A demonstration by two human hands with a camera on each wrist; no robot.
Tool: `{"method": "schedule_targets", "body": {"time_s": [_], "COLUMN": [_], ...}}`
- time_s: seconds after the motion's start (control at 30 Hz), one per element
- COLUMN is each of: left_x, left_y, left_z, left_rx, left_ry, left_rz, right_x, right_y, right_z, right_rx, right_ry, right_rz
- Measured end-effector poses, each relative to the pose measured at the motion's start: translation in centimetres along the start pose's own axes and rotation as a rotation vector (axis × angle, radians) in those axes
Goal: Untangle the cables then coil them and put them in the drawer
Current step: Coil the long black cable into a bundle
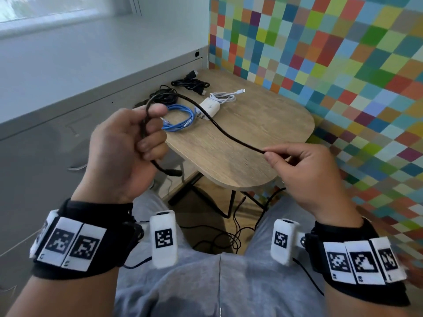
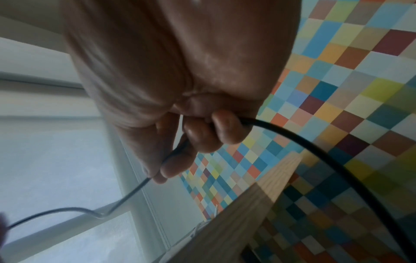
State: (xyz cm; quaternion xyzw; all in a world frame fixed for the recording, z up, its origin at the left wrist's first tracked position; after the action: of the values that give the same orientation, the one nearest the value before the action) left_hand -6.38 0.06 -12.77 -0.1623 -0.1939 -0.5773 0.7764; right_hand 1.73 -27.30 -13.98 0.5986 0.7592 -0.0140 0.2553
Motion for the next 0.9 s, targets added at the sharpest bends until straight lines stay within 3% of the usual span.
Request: {"method": "schedule_targets", "body": {"time_s": [0.13,0.27,0.33,0.5,0.67,0.73,0.9], "left_x": [2.9,6.6,7.5,6.8,7.0,6.2,6.0], "left_y": [-0.8,-1.9,-2.1,-1.5,-1.5,-1.4,-2.1], "left_z": [-0.9,-2.6,-3.6,-3.5,-4.4,-5.0,-5.3], "left_rx": [0.085,0.231,0.267,0.331,0.246,0.138,-0.087], "left_ry": [0.178,0.723,0.941,1.196,1.500,1.418,0.677], "left_rz": [-0.043,-0.126,-0.172,-0.118,-0.235,-0.308,-0.434], "right_x": [3.1,7.2,8.1,5.6,5.1,3.8,2.9], "right_y": [-0.7,-2.3,-2.9,-1.8,-2.1,-1.7,-1.3], "right_z": [-0.7,-2.3,-2.9,-3.5,-4.6,-4.3,-4.1], "right_rx": [0.058,0.071,0.029,-0.009,-0.095,-0.070,-0.087], "right_ry": [-0.112,-0.108,-0.106,0.074,0.129,0.183,0.194], "right_rz": [-0.203,-0.525,-0.589,-0.365,-0.288,-0.226,-0.288]}}
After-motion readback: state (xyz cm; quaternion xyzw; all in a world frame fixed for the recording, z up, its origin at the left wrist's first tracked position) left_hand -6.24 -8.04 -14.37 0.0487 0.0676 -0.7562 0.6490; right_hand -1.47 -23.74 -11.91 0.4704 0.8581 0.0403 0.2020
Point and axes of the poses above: each hand's wrist, its own y-axis towards the middle knuckle, its own x-axis out of the palm, z = x × y, the point moved 8 cm from there along y, towards the middle knuckle, and after that the axes turned 7 degrees about y, right-handed, at the moved point
